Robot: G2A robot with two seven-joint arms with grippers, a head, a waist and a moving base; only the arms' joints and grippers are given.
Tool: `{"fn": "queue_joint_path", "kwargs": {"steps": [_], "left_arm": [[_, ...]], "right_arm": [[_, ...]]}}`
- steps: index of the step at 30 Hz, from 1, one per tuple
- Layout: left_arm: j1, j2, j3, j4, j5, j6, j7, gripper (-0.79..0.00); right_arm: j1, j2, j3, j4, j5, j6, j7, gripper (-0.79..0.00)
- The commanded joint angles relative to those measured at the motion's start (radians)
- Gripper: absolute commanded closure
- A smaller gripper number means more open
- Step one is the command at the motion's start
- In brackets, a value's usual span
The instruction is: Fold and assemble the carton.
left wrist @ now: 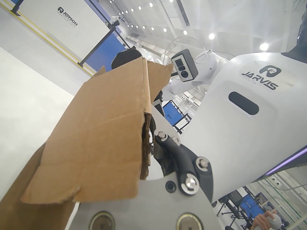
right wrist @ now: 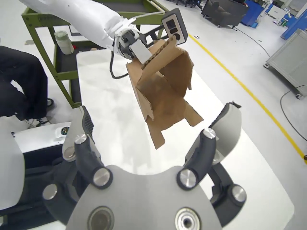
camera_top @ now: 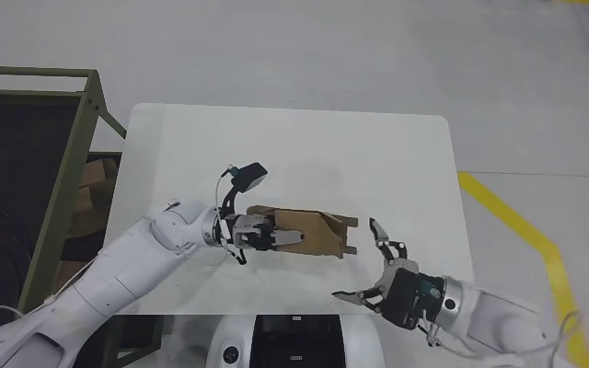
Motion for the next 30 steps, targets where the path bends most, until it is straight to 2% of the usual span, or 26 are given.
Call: {"fn": "queue_joint_path", "kwargs": {"steps": [1,8,19,30], "left_arm": [[-0.002,0.009,0.005,-0.003,0.006,-0.004,0.004,0.0],[-0.014,0.03,0.036,-0.021,0.024,-0.016,0.016,0.0],[-0.052,0.054,0.095,-0.029,0.022,-0.033,0.033,0.0],[-0.082,0.068,0.137,-0.035,0.008,-0.033,0.033,0.0]], "right_arm": [[0.001,-0.004,-0.02,0.0,-0.043,0.042,-0.008,-0.785],[-0.019,-0.019,-0.056,0.0,-0.071,0.209,-0.021,-0.785],[-0.01,-0.032,-0.07,0.0,-0.05,0.282,0.042,-0.785],[0.027,-0.045,-0.101,0.0,-0.044,0.291,0.088,-0.785]]}}
